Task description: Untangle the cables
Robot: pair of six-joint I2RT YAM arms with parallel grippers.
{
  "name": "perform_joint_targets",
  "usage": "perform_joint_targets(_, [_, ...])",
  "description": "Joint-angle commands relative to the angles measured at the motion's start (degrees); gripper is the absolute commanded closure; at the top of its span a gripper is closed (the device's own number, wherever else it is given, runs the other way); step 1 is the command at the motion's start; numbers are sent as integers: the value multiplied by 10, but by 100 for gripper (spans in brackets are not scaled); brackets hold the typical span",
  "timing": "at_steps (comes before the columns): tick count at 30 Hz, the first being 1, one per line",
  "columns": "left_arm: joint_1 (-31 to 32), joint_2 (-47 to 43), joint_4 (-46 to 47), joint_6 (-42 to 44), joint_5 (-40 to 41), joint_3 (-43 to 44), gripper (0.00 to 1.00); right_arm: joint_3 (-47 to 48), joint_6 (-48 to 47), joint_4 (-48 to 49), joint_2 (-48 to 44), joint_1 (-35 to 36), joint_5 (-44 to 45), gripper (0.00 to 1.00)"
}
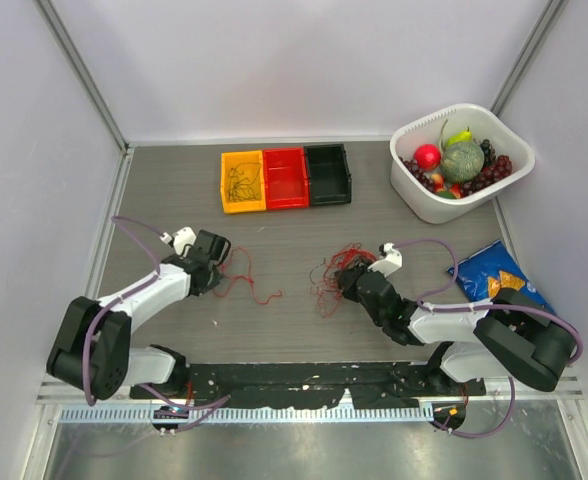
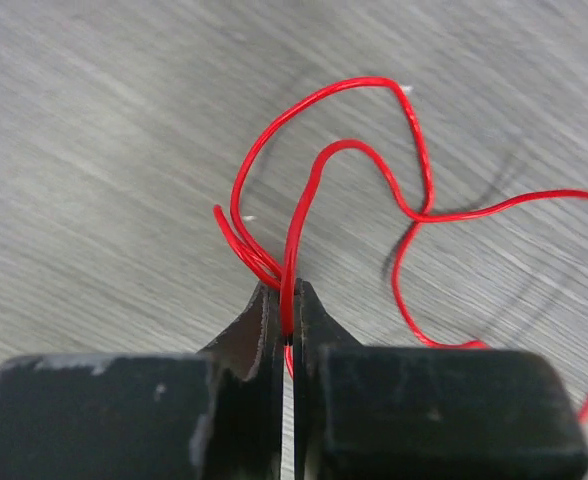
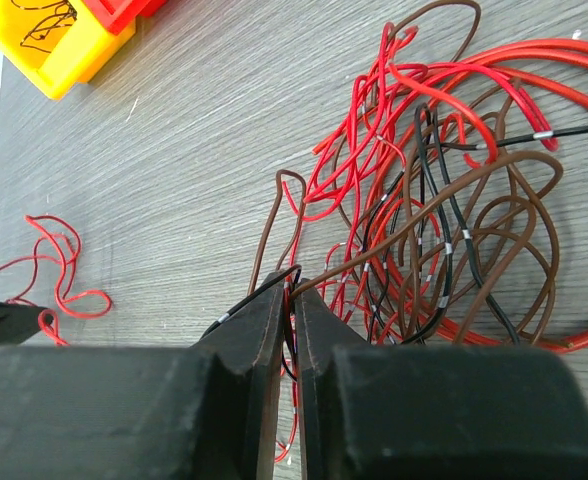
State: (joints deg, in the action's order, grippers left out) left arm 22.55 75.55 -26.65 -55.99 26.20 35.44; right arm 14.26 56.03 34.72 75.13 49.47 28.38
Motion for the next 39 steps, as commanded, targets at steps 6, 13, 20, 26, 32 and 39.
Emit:
perform_joint_targets(6, [-2, -64, 177, 120, -158, 76, 100, -7, -2, 35, -10, -3, 5, 87])
perform_joint_targets(13, [-2, 48, 209, 134, -236, 233, 100, -12, 0, 41, -14, -5, 1, 87])
perform_joint_targets(20, [-4, 188, 262, 176, -259, 364, 100, -12, 1, 45, -9, -10, -8, 86])
perform_joint_targets(26, [-4, 283, 349, 228, -266, 440, 100, -12, 5, 54, 0, -16, -19, 87])
perform_joint_targets(32, [0, 332, 320, 324, -202, 523, 100, -12, 9, 66, 12, -24, -37, 87])
perform_joint_targets(39, [1, 304, 319, 394, -178, 564, 100, -9, 14, 79, 26, -28, -51, 87])
